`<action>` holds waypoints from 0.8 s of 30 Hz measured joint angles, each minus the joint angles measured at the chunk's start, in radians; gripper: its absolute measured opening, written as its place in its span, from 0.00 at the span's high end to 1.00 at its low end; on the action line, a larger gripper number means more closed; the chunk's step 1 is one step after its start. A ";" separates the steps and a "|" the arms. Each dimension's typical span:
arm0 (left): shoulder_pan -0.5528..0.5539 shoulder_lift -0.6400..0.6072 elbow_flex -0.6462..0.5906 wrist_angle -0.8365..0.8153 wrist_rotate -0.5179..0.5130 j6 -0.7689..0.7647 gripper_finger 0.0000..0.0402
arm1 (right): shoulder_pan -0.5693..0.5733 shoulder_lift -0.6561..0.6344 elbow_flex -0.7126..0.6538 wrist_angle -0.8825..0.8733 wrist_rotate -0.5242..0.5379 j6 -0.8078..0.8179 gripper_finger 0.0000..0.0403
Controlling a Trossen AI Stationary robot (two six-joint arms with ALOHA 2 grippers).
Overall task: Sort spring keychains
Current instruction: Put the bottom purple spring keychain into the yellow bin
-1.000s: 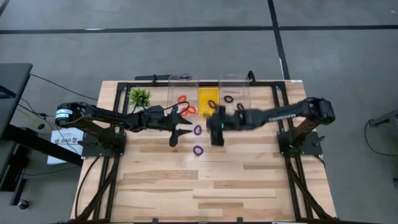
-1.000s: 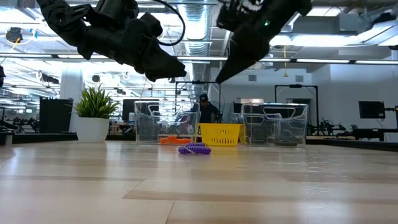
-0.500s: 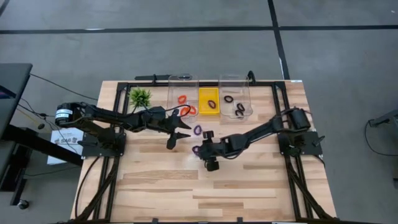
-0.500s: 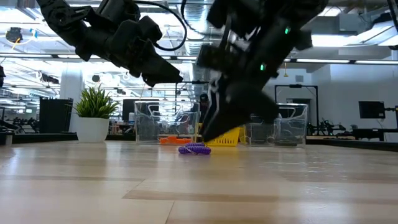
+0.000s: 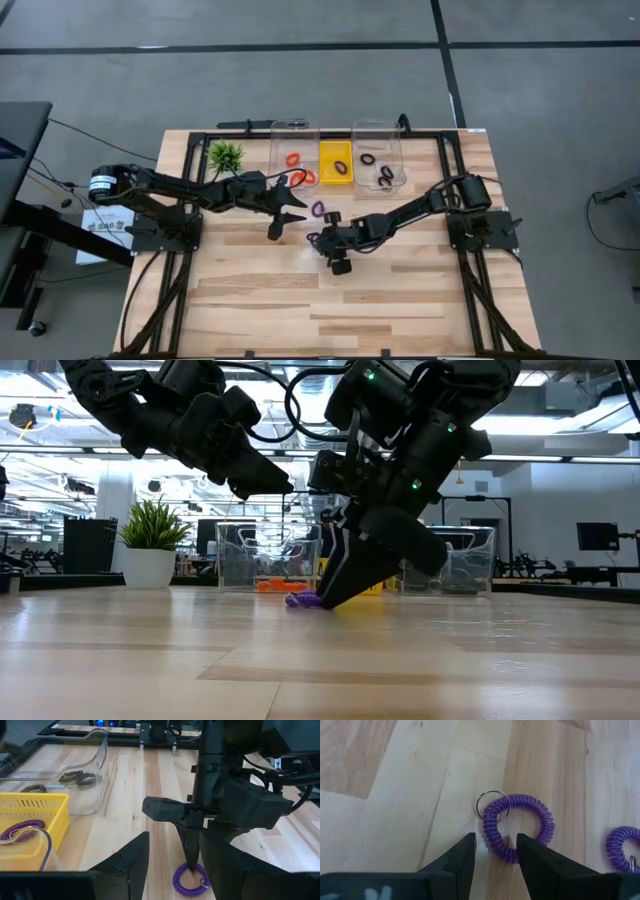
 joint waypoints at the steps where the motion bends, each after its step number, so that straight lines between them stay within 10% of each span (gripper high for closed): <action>1: 0.000 0.000 0.000 0.000 0.000 0.000 0.57 | 0.000 0.000 0.000 -0.002 -0.001 0.000 0.66; 24: 0.000 0.000 0.000 -0.001 0.000 0.000 0.57 | -0.008 0.006 0.003 -0.046 -0.018 0.047 0.96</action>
